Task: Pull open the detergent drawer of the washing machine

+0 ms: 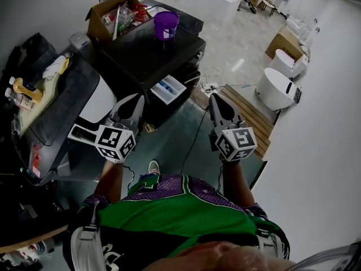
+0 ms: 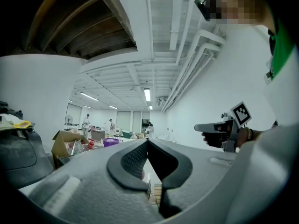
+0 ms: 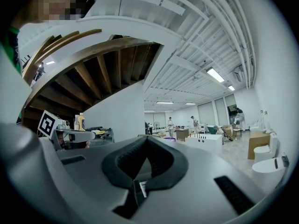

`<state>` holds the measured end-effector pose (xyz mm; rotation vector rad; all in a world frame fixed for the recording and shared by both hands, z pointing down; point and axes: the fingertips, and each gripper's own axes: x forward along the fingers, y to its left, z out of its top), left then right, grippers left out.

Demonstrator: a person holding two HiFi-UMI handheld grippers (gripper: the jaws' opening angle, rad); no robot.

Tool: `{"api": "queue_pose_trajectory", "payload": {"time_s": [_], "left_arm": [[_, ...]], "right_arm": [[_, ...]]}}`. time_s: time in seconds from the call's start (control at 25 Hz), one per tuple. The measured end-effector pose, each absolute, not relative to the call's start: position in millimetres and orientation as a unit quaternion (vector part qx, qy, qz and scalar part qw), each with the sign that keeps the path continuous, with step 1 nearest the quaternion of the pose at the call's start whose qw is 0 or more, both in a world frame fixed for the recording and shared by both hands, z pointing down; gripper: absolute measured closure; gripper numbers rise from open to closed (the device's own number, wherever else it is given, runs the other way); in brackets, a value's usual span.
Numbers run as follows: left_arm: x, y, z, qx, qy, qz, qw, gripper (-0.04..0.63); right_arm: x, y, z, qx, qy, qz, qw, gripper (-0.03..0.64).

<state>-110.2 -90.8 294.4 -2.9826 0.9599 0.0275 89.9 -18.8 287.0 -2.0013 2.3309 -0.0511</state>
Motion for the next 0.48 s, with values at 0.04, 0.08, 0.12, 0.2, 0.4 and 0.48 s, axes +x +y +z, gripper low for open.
{"api": "queue_pose_trajectory", "payload": {"time_s": [0.04, 0.08, 0.12, 0.2, 0.4, 0.48], "left_arm": [[-109.4, -90.8, 295.0, -0.952, 0.305, 0.009, 0.004, 0.581], [-108.6, -90.9, 295.5, -0.952, 0.305, 0.009, 0.004, 0.581], [-107.9, -91.0, 295.8, -0.953, 0.304, 0.008, 0.004, 0.581], [-106.4, -91.2, 295.5, -0.953, 0.304, 0.009, 0.003, 0.581], [-101.2, -93.8, 295.6, -0.954, 0.300, 0.008, 0.002, 0.581], [-99.3, -95.3, 296.5, -0.954, 0.299, 0.007, 0.001, 0.581]], "right_arm": [[89.6, -19.4, 287.4, -0.650, 0.759, -0.017, 0.034, 0.617], [89.3, -19.9, 288.0, -0.650, 0.759, -0.017, 0.033, 0.615], [89.1, -20.2, 288.8, -0.649, 0.760, -0.017, 0.032, 0.615], [89.3, -21.0, 289.9, -0.647, 0.761, -0.019, 0.031, 0.615], [91.4, -24.3, 290.1, -0.647, 0.762, -0.022, 0.030, 0.615], [91.7, -25.8, 290.8, -0.646, 0.762, -0.023, 0.030, 0.615]]}}
